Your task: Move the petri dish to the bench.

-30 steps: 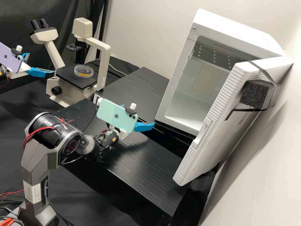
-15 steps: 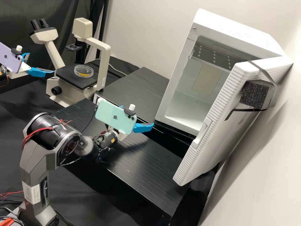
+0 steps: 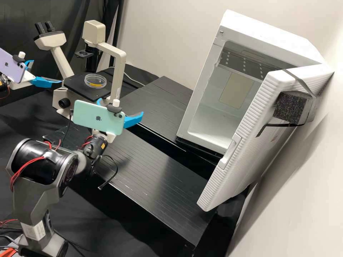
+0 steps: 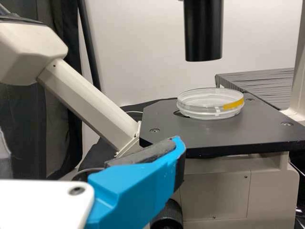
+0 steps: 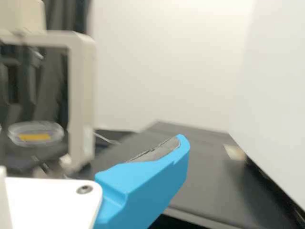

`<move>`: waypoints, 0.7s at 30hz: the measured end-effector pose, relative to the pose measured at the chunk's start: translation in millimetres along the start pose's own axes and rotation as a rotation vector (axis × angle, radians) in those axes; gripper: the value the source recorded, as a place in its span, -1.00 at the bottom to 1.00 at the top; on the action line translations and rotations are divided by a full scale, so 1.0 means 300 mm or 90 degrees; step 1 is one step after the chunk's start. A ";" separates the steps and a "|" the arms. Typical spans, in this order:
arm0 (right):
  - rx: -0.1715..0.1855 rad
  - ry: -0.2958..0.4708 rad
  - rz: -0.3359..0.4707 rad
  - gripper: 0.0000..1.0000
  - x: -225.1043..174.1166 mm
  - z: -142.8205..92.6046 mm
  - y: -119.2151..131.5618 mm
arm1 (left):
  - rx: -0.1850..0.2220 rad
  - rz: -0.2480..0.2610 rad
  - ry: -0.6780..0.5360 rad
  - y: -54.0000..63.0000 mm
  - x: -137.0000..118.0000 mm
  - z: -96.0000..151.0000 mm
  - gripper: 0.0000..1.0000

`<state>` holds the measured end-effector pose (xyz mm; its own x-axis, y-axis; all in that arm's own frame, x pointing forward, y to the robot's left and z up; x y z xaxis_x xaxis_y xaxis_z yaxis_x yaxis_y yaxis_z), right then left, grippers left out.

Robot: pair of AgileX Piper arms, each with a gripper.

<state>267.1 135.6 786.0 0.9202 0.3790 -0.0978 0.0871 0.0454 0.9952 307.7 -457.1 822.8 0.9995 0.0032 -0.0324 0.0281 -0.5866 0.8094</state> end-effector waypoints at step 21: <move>0.009 0.102 -0.110 1.00 0.341 -0.244 -0.154 | 0.000 0.000 0.000 0.000 0.000 0.000 1.00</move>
<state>329.2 239.9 729.3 0.8193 0.5083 -0.2654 0.2440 0.1098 0.9636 307.7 -457.1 822.8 0.9995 0.0032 -0.0324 0.0281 -0.5866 0.8094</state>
